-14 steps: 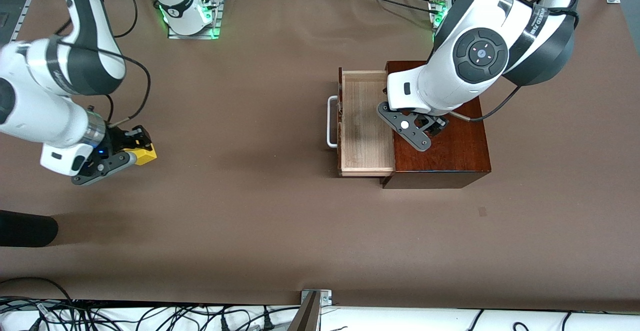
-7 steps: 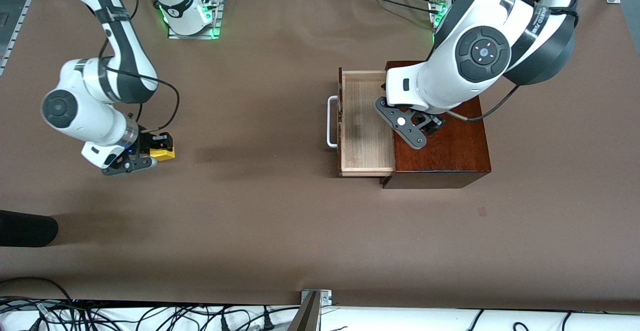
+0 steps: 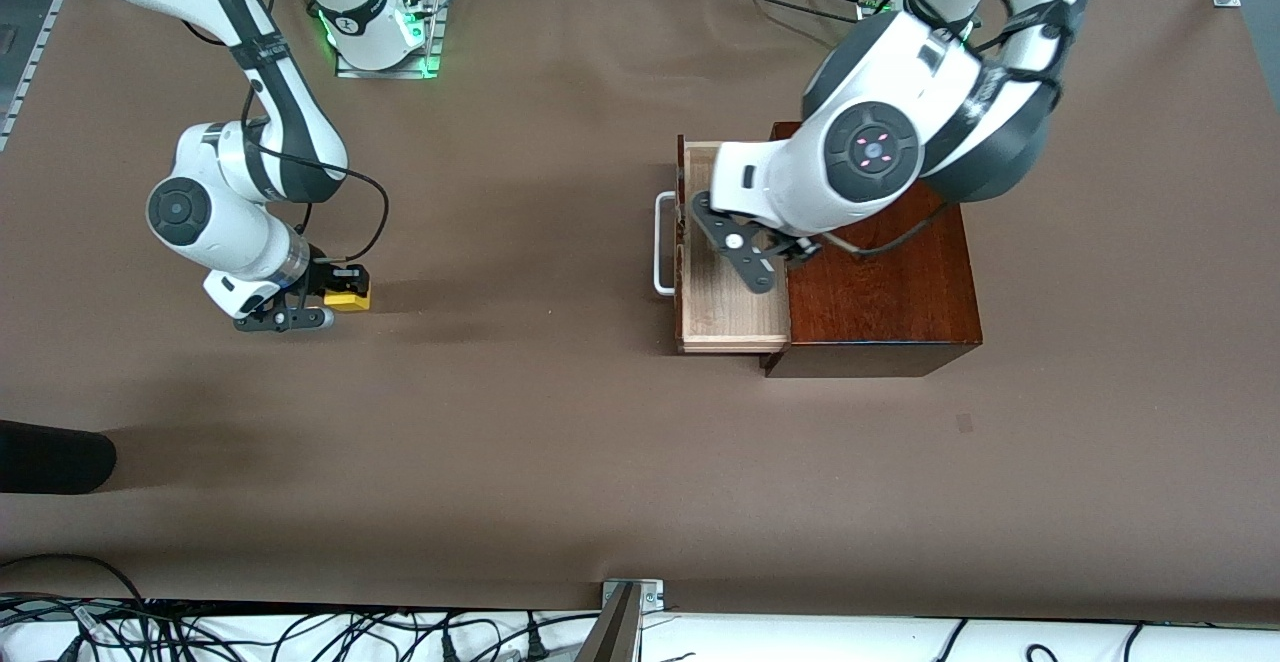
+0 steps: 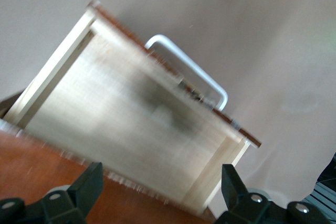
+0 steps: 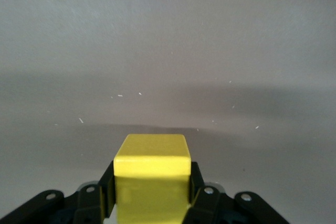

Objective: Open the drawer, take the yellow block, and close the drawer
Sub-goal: 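Place the cube with the right gripper while the left gripper reaches the drawer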

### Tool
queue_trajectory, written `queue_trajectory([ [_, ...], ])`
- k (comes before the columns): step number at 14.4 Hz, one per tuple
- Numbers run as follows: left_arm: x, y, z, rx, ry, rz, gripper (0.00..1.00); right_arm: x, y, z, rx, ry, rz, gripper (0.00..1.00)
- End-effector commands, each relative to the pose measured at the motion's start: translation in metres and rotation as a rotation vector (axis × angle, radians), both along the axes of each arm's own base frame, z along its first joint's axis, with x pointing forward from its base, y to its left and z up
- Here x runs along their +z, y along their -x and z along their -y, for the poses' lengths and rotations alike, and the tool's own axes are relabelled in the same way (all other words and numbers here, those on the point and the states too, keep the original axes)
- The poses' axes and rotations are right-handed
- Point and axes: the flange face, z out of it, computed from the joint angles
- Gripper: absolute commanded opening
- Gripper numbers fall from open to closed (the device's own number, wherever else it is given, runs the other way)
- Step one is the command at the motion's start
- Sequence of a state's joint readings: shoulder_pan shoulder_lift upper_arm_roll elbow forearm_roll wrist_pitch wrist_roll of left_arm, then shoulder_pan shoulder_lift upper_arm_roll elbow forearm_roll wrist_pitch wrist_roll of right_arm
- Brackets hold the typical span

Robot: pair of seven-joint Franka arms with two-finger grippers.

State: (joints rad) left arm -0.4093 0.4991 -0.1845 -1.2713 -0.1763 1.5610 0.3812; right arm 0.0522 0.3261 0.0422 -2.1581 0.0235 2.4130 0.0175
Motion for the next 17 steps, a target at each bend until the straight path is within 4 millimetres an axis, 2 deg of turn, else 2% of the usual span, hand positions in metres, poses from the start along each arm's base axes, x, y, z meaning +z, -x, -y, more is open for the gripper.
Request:
queue_trajectory([
  [1,-0.001,0.025,0.051,-0.116,0.087,0.074,1.0,-0.012,0.008,0.0,-0.017,-0.002,0.013,0.0],
  [6,-0.046,0.065,0.138,-0.251,0.162,0.139,1.0,-0.037,0.019,0.001,-0.016,-0.001,0.008,0.0],
  [9,-0.11,0.074,0.169,-0.453,0.182,0.192,1.0,-0.041,0.021,0.001,-0.014,0.0,0.0,0.01],
  [10,-0.125,0.075,0.172,-0.527,0.175,0.206,1.0,-0.042,0.02,0.001,-0.014,0.0,0.0,0.15],
  [11,-0.133,0.076,0.173,-0.607,0.181,0.208,1.0,-0.038,0.019,0.001,-0.002,-0.002,0.007,0.43],
  [12,-0.137,0.076,0.172,-0.656,0.184,0.207,1.0,-0.033,0.016,0.001,0.005,-0.002,0.016,0.81],
  [13,-0.142,0.078,0.169,-0.683,0.179,0.188,1.0,-0.021,0.01,0.0,0.01,-0.003,0.041,1.0],
  [15,-0.151,0.078,0.159,-0.685,0.157,0.143,1.0,0.014,-0.002,0.0,0.022,-0.001,0.077,1.0],
  [17,-0.153,0.077,0.153,-0.686,0.138,0.118,1.0,0.062,-0.02,-0.002,0.051,0.026,0.055,1.0],
])
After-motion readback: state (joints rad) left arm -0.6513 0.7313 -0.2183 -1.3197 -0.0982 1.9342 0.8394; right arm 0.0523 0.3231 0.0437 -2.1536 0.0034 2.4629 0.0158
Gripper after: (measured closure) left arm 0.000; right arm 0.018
